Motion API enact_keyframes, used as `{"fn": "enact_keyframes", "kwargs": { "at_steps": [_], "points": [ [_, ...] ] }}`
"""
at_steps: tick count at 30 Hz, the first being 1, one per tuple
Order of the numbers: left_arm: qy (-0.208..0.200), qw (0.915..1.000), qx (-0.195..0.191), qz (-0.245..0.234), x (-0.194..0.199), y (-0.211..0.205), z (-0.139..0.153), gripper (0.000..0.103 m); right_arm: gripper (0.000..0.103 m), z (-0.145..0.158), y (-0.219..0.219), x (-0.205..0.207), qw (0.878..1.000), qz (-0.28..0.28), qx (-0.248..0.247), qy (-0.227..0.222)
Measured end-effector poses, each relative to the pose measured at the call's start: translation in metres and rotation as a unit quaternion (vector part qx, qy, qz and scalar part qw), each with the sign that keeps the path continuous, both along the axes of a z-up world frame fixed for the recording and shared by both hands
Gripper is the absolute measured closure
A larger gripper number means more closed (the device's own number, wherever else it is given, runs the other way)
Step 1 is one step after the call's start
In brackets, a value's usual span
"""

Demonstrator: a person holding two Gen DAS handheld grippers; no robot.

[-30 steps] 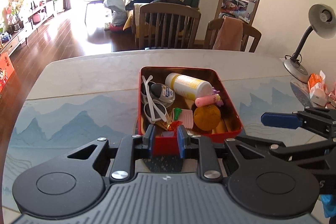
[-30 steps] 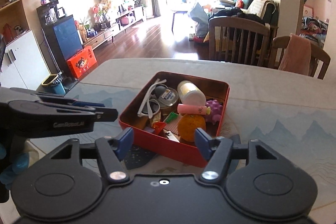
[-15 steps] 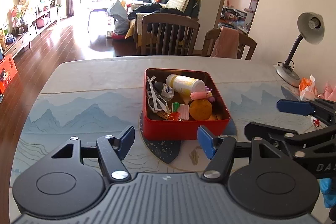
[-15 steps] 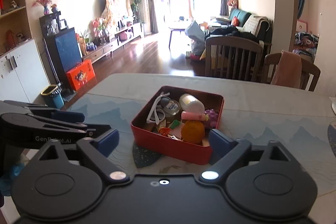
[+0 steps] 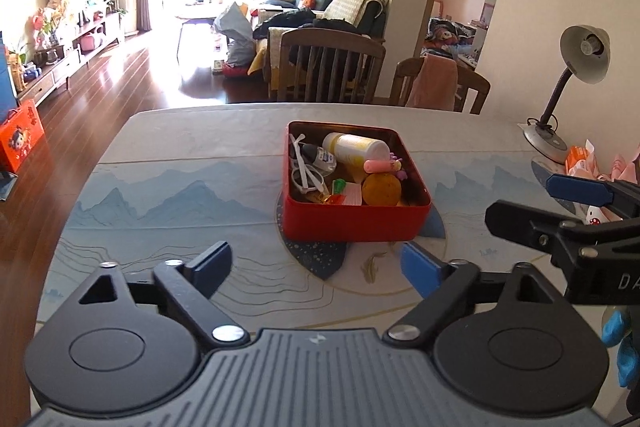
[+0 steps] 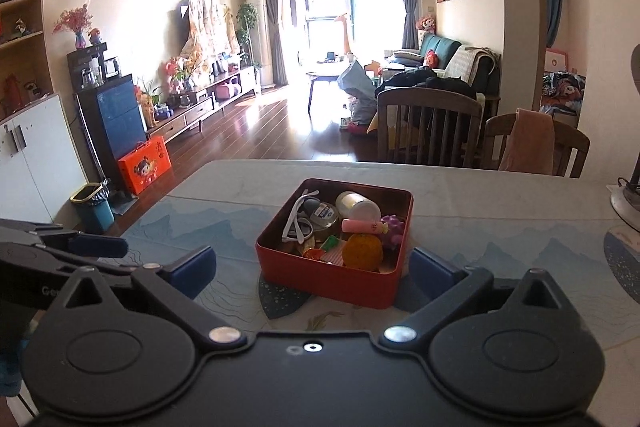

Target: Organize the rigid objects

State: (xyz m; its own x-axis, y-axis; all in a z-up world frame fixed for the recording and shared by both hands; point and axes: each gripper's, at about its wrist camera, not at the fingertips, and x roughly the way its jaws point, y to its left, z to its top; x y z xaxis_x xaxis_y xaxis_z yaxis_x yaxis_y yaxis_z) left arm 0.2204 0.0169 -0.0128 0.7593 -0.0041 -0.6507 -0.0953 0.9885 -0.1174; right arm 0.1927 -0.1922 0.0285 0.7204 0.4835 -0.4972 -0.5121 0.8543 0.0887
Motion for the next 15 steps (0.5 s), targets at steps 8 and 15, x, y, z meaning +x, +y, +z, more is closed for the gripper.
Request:
{"fn": "enact_keyframes", "kwargs": {
  "at_steps": [8,15],
  "points": [
    [-0.013,0.9996,0.024,0.007,-0.017,-0.005,0.007,0.001,0.000,0.001,0.000,-0.009,1.000,-0.012,0.001,-0.003],
    [-0.009,0.9993,0.033,0.014,-0.024,-0.006,0.007,0.001,0.000,-0.001,0.003,-0.014,1.000,-0.016,-0.007,0.000]
  ]
}}
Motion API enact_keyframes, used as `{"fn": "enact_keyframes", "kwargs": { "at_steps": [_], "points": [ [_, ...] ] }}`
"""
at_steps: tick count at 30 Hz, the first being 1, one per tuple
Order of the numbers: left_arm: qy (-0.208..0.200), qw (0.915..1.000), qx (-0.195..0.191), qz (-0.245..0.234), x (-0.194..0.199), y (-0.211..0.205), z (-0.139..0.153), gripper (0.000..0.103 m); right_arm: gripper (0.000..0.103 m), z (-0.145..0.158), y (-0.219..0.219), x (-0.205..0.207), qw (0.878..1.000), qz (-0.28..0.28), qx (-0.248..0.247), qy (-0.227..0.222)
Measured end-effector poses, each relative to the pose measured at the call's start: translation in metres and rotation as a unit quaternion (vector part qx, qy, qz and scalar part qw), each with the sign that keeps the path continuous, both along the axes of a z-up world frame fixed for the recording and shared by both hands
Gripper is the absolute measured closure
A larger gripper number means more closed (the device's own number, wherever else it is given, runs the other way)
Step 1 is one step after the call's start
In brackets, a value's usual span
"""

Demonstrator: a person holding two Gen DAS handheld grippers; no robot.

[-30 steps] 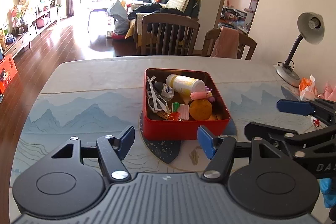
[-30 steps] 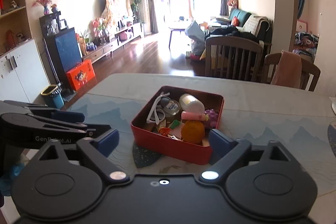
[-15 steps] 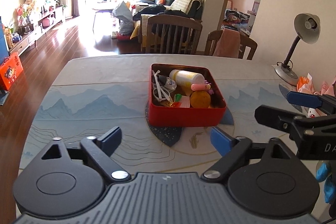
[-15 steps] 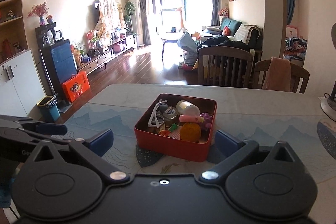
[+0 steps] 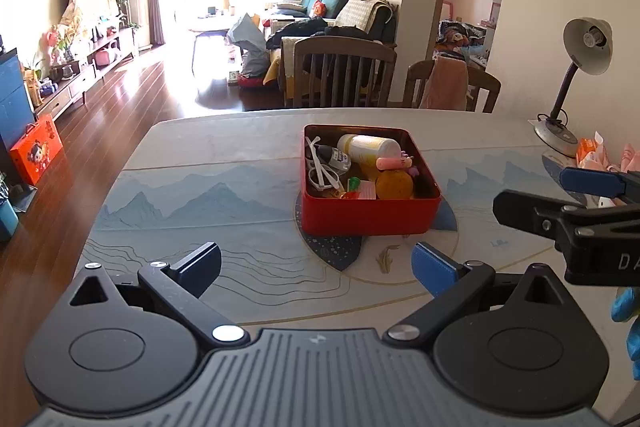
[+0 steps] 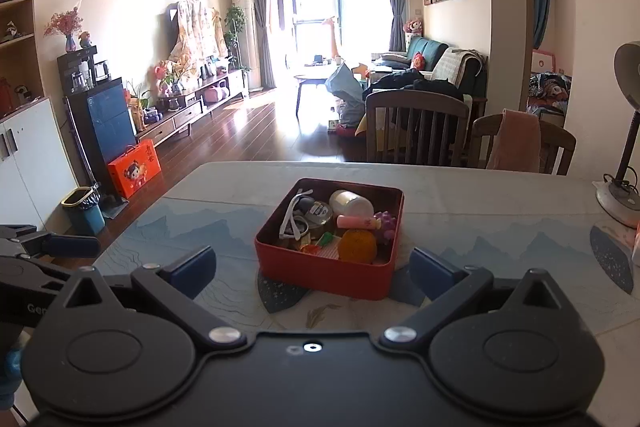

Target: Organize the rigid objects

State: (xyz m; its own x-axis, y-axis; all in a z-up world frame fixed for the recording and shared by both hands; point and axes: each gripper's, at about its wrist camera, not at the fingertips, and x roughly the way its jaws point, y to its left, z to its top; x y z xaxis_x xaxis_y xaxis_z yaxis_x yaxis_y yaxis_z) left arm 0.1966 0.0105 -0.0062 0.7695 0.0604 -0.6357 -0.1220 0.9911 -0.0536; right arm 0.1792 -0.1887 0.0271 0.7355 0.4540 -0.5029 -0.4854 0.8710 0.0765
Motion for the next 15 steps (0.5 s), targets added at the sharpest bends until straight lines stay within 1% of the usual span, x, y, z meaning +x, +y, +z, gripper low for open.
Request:
{"fn": "enact_keyframes", "kwargs": {
  "at_steps": [4,15],
  "points": [
    [-0.003,1.0000,0.009,-0.002,-0.0016,-0.0019,0.0003,0.001,0.000,-0.0038,0.0007,-0.0012,1.000,-0.003,-0.002,0.006],
    [-0.001,1.0000,0.007,-0.003,0.0014,-0.0054,-0.0018,0.001,0.000,-0.0094,-0.0033,-0.0025,1.000,-0.013,-0.011,0.016]
  ]
}}
